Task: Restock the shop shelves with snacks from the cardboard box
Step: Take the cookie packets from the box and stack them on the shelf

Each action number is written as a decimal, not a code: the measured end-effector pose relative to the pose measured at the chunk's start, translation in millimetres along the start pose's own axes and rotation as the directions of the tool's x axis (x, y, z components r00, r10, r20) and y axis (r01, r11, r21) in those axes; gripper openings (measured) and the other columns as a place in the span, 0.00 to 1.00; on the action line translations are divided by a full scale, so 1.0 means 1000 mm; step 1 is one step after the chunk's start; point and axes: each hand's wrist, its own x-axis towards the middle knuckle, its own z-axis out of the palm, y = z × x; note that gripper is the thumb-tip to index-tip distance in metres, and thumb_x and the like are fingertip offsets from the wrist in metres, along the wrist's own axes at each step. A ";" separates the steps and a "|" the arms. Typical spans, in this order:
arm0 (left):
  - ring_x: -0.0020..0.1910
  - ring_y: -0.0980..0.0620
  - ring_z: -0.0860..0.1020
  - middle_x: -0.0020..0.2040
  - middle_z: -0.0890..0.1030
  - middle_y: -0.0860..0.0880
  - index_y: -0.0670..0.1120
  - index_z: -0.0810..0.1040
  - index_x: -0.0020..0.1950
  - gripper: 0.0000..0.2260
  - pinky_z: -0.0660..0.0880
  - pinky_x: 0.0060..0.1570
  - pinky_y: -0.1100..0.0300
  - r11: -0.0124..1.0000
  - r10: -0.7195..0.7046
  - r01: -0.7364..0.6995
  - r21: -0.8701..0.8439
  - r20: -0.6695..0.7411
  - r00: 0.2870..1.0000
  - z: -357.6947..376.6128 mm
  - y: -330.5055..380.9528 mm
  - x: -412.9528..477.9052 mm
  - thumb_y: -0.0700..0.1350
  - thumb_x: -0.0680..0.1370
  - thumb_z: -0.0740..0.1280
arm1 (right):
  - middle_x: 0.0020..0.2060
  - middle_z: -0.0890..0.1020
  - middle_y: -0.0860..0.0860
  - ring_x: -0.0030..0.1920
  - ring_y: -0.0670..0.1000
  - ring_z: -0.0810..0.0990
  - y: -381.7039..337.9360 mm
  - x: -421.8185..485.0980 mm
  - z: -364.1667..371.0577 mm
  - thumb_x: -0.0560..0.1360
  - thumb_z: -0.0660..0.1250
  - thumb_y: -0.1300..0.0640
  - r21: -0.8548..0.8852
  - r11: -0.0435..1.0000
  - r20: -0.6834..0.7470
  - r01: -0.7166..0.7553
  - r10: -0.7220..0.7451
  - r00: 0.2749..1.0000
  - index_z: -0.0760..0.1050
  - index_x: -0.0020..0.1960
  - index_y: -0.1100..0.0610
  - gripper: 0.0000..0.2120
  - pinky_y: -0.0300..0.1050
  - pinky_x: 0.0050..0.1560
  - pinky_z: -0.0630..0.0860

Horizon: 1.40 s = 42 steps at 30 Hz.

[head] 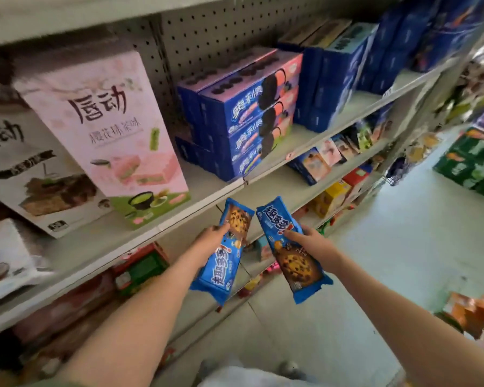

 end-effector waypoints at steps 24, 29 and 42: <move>0.31 0.49 0.78 0.38 0.80 0.45 0.42 0.76 0.48 0.19 0.75 0.34 0.58 0.581 -0.421 -0.081 -0.810 -0.384 0.822 0.078 0.014 0.048 0.58 0.80 0.58 | 0.40 0.84 0.57 0.37 0.55 0.83 -0.074 0.208 -0.017 0.76 0.66 0.53 -0.464 0.866 0.555 0.184 0.123 0.823 0.76 0.54 0.61 0.12 0.51 0.48 0.79; 0.40 0.43 0.82 0.46 0.83 0.41 0.41 0.76 0.56 0.22 0.79 0.46 0.48 0.436 -0.538 -0.167 -0.884 -0.405 0.739 0.144 0.009 0.054 0.60 0.78 0.61 | 0.36 0.84 0.53 0.32 0.50 0.83 -0.079 0.226 -0.037 0.77 0.64 0.55 -0.506 0.831 0.648 0.232 0.188 0.738 0.77 0.51 0.58 0.07 0.41 0.33 0.80; 0.34 0.47 0.80 0.38 0.82 0.44 0.43 0.76 0.51 0.19 0.77 0.40 0.54 0.270 -0.614 -0.189 -0.944 -0.320 0.721 0.224 0.016 0.053 0.59 0.79 0.59 | 0.42 0.83 0.58 0.38 0.56 0.82 -0.079 0.259 -0.044 0.76 0.66 0.53 -0.595 0.725 0.638 0.348 0.163 0.753 0.75 0.53 0.61 0.12 0.49 0.47 0.79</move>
